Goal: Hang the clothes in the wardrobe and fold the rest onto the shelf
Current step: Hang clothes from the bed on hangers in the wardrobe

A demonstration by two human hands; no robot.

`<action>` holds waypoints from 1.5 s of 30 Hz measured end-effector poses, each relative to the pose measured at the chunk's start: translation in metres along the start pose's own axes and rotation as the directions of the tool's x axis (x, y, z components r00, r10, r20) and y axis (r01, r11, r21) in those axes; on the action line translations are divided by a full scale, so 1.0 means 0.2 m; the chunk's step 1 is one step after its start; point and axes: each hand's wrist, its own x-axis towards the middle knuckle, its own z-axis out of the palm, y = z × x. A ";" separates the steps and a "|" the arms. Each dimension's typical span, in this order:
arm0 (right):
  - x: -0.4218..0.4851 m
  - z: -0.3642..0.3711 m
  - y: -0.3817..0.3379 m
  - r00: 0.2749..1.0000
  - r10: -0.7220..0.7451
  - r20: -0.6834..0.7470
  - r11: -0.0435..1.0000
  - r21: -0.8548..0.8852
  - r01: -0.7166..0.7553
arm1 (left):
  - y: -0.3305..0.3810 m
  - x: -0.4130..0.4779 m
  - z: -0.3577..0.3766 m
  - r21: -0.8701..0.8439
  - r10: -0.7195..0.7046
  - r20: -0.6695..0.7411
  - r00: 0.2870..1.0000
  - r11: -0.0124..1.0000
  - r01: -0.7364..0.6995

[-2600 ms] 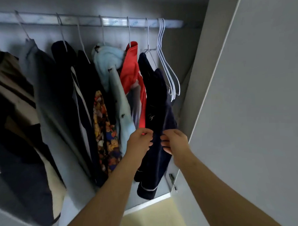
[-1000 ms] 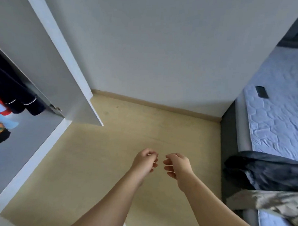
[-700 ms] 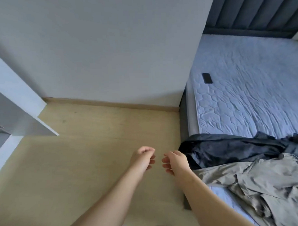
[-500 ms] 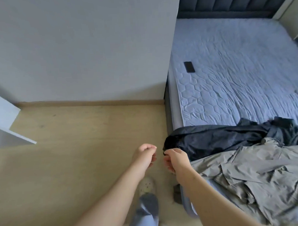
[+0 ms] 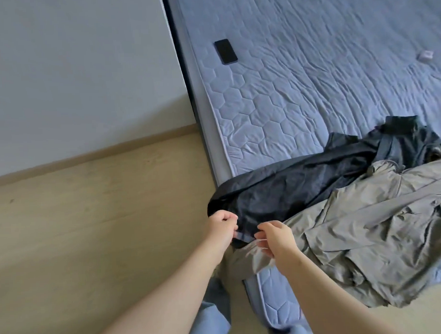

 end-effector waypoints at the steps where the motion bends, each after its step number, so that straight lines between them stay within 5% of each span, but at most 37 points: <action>1: 0.05 -0.05 0.00 1.000 0.009 -0.006 1.000 0.003 -0.009 | -0.01 0.04 0.05 0.021 -0.009 -0.008 1.000 1.000 0.009; 11: 0.71 -0.69 0.06 0.994 0.112 -0.010 0.991 -0.068 -0.112 | -0.14 0.39 0.89 0.372 0.090 -0.007 0.996 0.925 -0.081; 15: 1.01 -0.97 0.18 0.971 0.003 -0.241 0.949 -0.306 -0.079 | -0.29 0.53 1.23 0.560 0.183 0.194 0.964 0.786 -0.262; 18: 1.20 -1.15 0.25 0.894 -0.011 -0.448 0.892 -0.409 -0.194 | -0.36 0.61 1.39 0.662 0.149 0.263 0.953 0.691 -0.291; 24: 1.52 -1.39 0.43 0.898 -0.043 -0.438 0.886 -0.432 -0.168 | -0.48 0.71 1.52 0.786 0.107 0.170 0.980 0.584 -0.200; 27: 1.59 -1.38 0.46 0.897 -0.045 -0.440 0.961 -0.263 -0.081 | -0.50 0.71 1.50 0.746 0.174 0.167 0.971 0.621 -0.240; 30: 1.53 -1.26 0.40 0.947 0.033 -0.320 0.998 -0.044 -0.050 | -0.48 0.68 1.46 0.593 0.154 0.128 0.980 0.780 -0.200; 33: 1.29 -1.04 0.32 0.993 0.005 0.114 0.999 0.048 -0.010 | -0.40 0.61 1.42 0.316 0.029 -0.009 1.000 0.948 -0.024; 35: 1.09 -0.89 0.31 0.886 0.010 0.463 1.000 -0.001 -0.011 | -0.32 0.58 1.36 -0.012 -0.079 0.037 0.996 0.997 0.080; 37: 0.95 -0.80 0.33 0.756 0.053 0.652 0.993 -0.114 0.029 | -0.27 0.57 1.27 -0.178 -0.130 0.190 0.973 0.970 0.165; 40: 0.90 -0.82 0.37 0.733 0.087 0.675 0.982 -0.184 0.053 | -0.28 0.56 1.19 -0.067 -0.220 0.242 0.945 0.968 0.243; 45: 0.98 -1.03 0.42 0.838 0.149 0.525 0.974 -0.226 -0.031 | -0.35 0.59 1.23 0.132 -0.179 0.092 0.980 0.977 0.166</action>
